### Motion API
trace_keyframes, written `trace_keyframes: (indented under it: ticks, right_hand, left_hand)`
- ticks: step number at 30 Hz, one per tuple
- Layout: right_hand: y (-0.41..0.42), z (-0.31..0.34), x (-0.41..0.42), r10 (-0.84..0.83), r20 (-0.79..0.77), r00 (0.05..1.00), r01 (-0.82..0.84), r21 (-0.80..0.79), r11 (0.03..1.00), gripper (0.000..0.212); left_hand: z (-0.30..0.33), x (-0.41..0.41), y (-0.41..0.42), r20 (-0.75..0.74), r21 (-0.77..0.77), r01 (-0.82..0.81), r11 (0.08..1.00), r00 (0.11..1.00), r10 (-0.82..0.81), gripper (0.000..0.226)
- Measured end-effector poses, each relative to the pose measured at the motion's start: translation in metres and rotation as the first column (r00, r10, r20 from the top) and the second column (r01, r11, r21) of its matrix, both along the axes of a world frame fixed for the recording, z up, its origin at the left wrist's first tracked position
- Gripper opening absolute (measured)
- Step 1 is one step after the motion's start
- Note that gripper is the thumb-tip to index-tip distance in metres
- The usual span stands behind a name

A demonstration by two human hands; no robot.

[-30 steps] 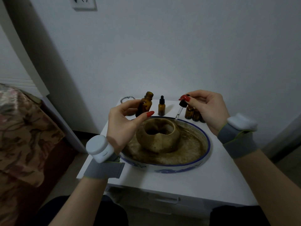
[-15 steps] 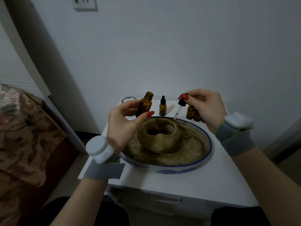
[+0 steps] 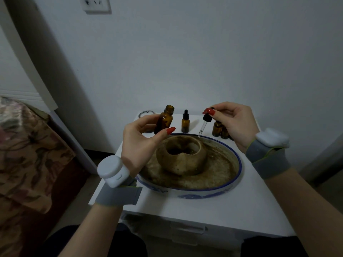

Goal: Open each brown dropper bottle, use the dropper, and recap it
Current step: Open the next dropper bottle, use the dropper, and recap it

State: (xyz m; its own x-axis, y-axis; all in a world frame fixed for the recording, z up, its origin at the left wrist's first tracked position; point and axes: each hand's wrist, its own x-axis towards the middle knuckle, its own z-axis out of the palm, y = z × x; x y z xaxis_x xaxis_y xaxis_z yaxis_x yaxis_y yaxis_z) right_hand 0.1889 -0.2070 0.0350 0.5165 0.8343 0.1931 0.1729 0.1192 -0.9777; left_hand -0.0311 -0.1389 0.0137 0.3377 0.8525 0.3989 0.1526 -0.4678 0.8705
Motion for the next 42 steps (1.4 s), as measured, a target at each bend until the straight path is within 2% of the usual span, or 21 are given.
trace_keyframes:
  ticks: [7, 12, 18, 25, 42]
  right_hand:
    - [-0.001, 0.001, -0.001, 0.006, 0.012, 1.000, -0.006, 0.004, 1.000, 0.006]
    - [-0.002, 0.002, -0.001, 0.001, 0.023, 1.000, -0.001, -0.006, 1.000, 0.013]
    - [0.001, 0.002, -0.002, -0.009, 0.038, 0.999, 0.009, 0.013, 1.000, 0.009]
    - [0.006, 0.002, -0.004, 0.000, 0.022, 1.000, -0.001, 0.040, 0.999, 0.013]
    - [0.013, 0.002, -0.010, 0.017, 0.056, 0.998, -0.019, 0.033, 0.999, 0.008]
  left_hand:
    - [-0.001, -0.001, 0.000, 0.007, -0.004, -0.003, 1.000, 1.000, 0.003, 0.040]
    - [-0.001, -0.001, 0.000, 0.014, -0.007, -0.004, 1.000, 1.000, 0.004, 0.041]
    - [0.000, -0.001, -0.001, 0.025, -0.015, 0.000, 1.000, 1.000, 0.000, 0.040]
    - [0.001, -0.001, 0.000, 0.025, -0.004, -0.001, 1.000, 1.000, 0.001, 0.039]
    - [-0.005, -0.002, 0.008, 0.037, -0.008, -0.002, 1.000, 0.999, 0.002, 0.041]
